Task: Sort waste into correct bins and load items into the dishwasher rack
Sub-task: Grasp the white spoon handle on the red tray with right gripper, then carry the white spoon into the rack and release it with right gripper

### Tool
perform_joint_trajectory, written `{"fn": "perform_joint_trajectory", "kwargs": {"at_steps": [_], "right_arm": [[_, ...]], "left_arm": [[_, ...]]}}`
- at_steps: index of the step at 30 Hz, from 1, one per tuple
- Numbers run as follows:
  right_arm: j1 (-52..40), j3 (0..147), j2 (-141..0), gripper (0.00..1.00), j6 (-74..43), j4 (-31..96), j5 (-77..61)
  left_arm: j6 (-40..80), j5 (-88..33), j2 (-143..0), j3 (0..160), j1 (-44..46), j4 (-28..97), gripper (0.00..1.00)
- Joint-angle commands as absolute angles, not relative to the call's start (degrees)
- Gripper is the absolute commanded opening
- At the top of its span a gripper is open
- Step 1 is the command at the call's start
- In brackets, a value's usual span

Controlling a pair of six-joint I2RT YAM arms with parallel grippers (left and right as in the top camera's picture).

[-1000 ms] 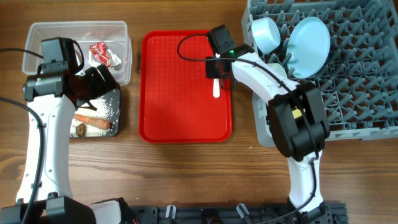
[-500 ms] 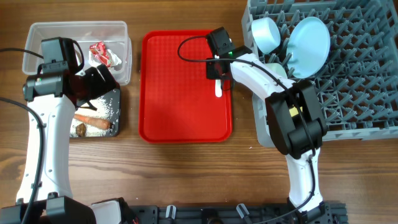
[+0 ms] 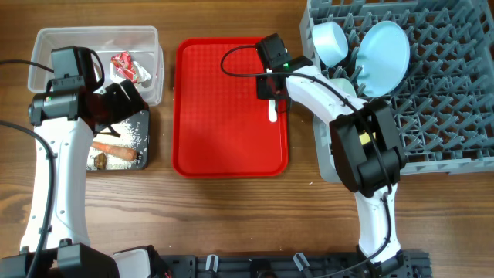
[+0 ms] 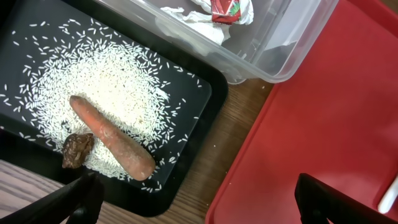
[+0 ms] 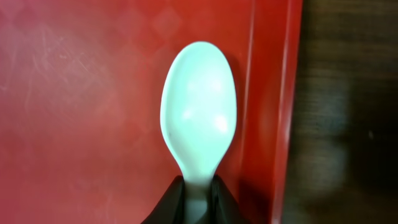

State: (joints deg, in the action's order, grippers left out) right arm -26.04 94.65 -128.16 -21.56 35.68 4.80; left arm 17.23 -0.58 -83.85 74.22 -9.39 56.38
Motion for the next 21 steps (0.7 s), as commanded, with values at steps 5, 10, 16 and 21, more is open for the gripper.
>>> {"fn": "perform_joint_trajectory", "kwargs": {"at_steps": [5,10,16,21], "right_arm": [[-25.71,95.02,-113.25,0.04,-20.62,38.92,5.58],[-24.14,95.02,-104.84,0.05,-18.22,41.25,8.14],[-19.00,95.02,-97.69,0.05,-18.26,48.40,15.33],[-10.66,95.02,-95.64,0.04,-26.33,55.53,15.57]], "left_arm": [[17.15,-1.04,-84.23,75.22,-9.61,56.23,1.00],[17.12,-1.04,-84.25,75.22,-9.61,56.23,1.00],[17.12,-1.04,-84.23,75.22,-9.61,56.23,1.00],[17.12,-1.04,-84.23,75.22,-9.61,56.23,1.00]]}}
